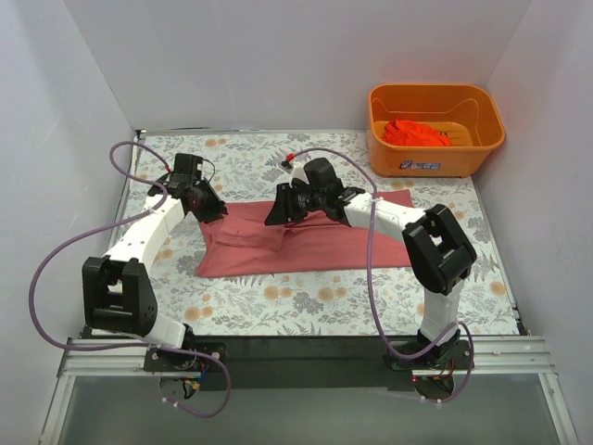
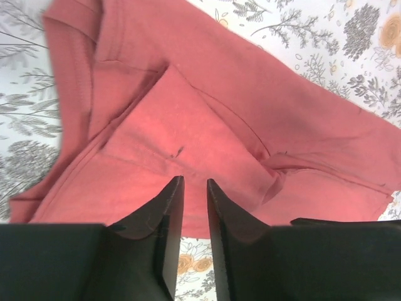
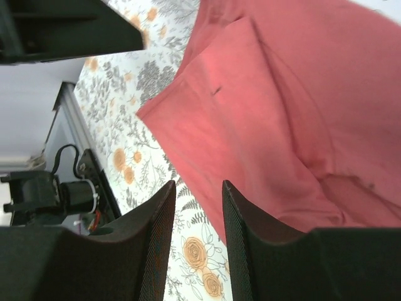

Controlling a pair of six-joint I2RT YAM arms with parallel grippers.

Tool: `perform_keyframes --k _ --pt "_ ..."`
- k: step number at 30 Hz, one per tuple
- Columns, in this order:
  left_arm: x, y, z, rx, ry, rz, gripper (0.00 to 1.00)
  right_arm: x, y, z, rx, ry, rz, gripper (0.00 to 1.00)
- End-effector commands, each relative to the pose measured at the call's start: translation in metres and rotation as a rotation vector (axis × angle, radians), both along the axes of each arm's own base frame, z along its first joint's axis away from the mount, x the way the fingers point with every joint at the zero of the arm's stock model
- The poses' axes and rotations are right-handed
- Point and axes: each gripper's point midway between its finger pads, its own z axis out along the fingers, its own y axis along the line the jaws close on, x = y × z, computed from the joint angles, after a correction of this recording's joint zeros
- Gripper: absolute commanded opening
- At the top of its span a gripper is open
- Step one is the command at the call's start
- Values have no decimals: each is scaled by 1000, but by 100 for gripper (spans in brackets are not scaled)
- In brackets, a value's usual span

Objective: Fold and stack the t-shirts
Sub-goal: Fold the tshirt

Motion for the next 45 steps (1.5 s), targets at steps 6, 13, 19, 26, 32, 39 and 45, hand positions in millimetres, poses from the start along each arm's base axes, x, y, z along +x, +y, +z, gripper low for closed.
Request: perform_keyframes --k 6,13,19,26,32,39,45 --pt "20 -16 -65 -73 89 29 14 5 26 -46 57 90 115 42" --pt "16 -3 -121 1 235 104 12 49 -21 -99 26 161 -11 41" --pt "25 3 -106 34 179 106 23 55 -60 -72 59 119 -26 40" --pt "30 11 -30 69 18 117 48 44 -154 -69 -314 -17 -233 43" --pt "-12 20 -30 119 46 136 51 23 -223 -80 -597 -53 -381 48" --pt "-49 14 -78 101 163 135 45 6 -256 -103 -757 -25 -409 53" --pt "-42 25 -112 163 220 168 39 -31 -266 -135 -843 95 -318 53"
